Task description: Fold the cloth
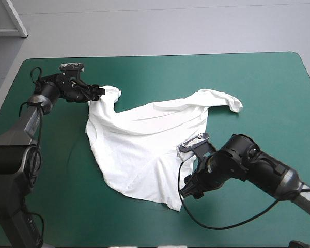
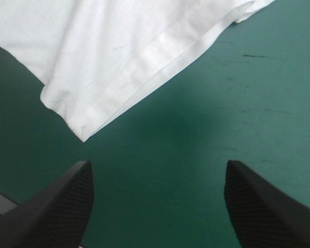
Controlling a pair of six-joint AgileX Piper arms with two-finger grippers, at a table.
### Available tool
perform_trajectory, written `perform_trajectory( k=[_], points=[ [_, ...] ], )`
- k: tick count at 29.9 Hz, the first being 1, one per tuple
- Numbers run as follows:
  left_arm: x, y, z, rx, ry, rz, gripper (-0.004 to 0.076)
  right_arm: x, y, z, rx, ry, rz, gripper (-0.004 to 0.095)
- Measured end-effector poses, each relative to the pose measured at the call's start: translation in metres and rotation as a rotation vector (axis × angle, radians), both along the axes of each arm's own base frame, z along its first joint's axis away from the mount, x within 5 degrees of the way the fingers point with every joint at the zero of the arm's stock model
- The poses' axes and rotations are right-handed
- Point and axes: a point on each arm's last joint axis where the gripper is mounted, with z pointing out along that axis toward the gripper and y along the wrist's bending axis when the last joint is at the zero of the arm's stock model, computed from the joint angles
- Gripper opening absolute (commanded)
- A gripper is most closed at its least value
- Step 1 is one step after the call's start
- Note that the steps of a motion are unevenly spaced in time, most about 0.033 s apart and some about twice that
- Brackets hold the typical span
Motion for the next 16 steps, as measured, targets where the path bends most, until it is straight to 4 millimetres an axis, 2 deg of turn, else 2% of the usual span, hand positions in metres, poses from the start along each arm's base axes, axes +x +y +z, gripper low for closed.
perform_trajectory(
  k=[5,7,9,11,16],
  points=[
    [0.024,-0.001,-0.045,0.002,0.072,-0.005,0.0527,-0.002,0.019,-0.014,-0.014,0.021,0.053,0.0661],
    [0.028,-0.001,-0.046,-0.001,0.066,-0.005,0.0524,-0.003,0.029,-0.021,-0.021,0.026,0.078,0.0661],
    [0.029,-0.001,-0.048,0.0,0.067,-0.006,0.0486,-0.005,0.04,-0.029,-0.027,0.032,0.106,0.0661],
    [0.03,-0.001,-0.049,0.002,0.071,-0.009,0.0382,-0.006,0.049,-0.037,-0.034,0.038,0.129,0.066],
    [0.03,-0.001,-0.051,0.002,0.078,-0.018,0.0008,-0.007,0.071,-0.06,-0.057,0.054,0.173,0.0661]
  ],
)
